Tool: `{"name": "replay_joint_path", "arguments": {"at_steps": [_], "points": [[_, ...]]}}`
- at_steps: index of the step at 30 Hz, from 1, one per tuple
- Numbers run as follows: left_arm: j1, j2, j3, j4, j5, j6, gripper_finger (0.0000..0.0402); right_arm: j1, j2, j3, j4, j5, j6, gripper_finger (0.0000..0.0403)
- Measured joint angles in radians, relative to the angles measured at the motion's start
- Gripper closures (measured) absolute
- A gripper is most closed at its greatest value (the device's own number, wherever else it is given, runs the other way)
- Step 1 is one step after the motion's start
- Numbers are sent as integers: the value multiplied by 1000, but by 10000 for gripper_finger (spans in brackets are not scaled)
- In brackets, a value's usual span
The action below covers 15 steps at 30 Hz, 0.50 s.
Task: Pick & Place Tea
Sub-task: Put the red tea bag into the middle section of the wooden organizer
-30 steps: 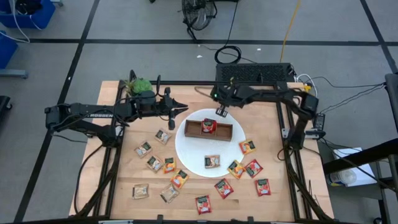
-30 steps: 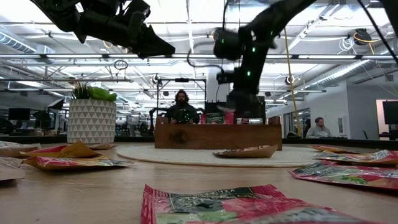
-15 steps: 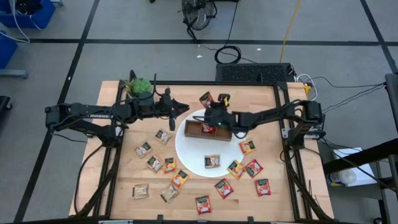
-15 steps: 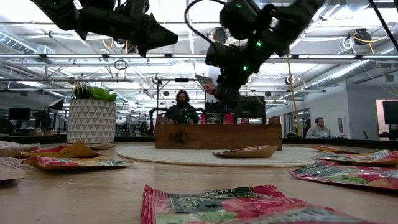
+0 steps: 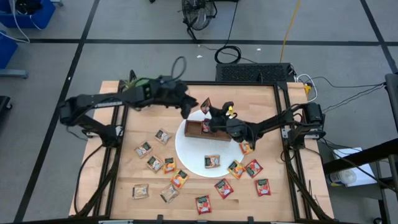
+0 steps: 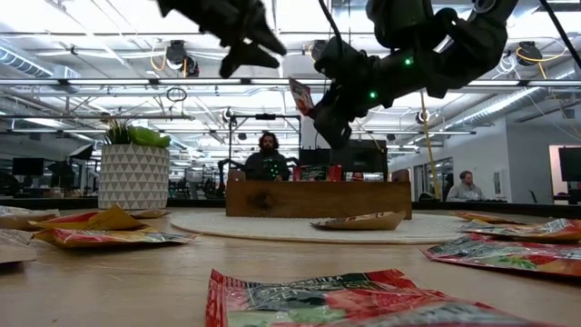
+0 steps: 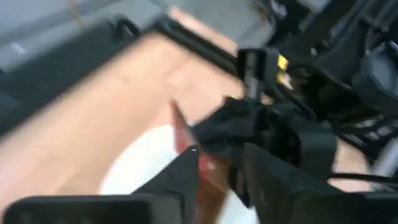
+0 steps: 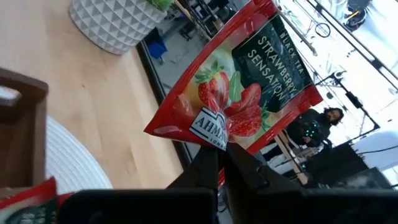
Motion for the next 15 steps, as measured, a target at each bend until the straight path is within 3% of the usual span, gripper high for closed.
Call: {"name": "replay_joint_path", "arguments": {"at_steps": [7, 15], "points": [[1, 173, 215, -212, 35, -41, 180, 26, 0, 0, 7, 1, 13, 403], [8, 216, 249, -243, 24, -67, 168, 38, 0, 0, 5, 6, 10, 403]]}}
